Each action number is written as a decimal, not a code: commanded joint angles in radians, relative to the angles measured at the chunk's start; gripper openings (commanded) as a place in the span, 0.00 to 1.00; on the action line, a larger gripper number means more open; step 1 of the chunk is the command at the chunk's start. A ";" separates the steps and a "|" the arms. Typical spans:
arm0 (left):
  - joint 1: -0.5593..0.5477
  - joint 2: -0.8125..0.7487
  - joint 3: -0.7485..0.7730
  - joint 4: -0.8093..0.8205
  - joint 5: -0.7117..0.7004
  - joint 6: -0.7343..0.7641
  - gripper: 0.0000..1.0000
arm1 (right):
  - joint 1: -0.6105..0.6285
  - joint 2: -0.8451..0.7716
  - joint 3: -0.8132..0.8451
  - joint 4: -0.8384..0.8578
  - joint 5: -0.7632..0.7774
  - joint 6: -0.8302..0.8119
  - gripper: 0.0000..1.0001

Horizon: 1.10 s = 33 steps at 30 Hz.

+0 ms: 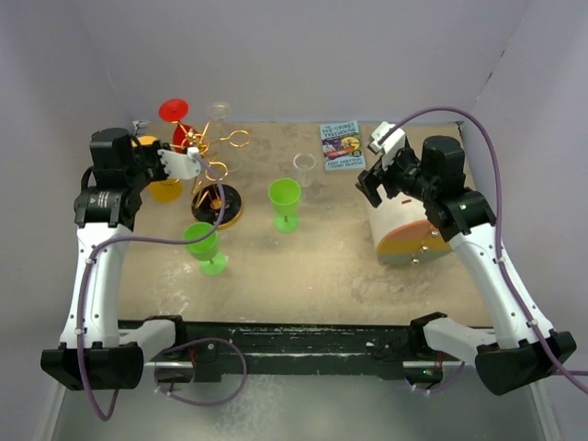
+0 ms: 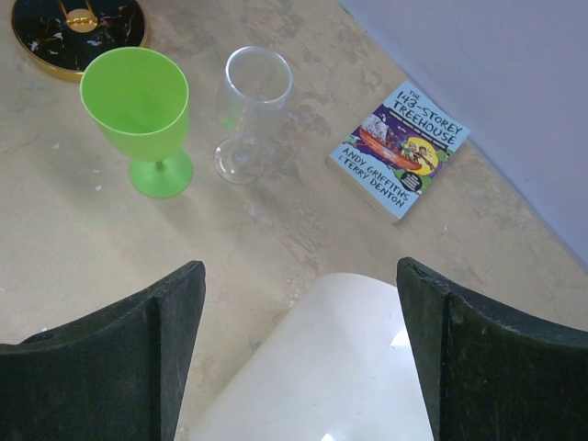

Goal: Place the wine glass upside down on the wine glass rack

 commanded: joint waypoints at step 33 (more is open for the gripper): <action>0.080 -0.249 0.020 -0.097 0.460 -0.999 0.86 | 0.107 0.131 0.075 0.091 -0.009 0.093 0.91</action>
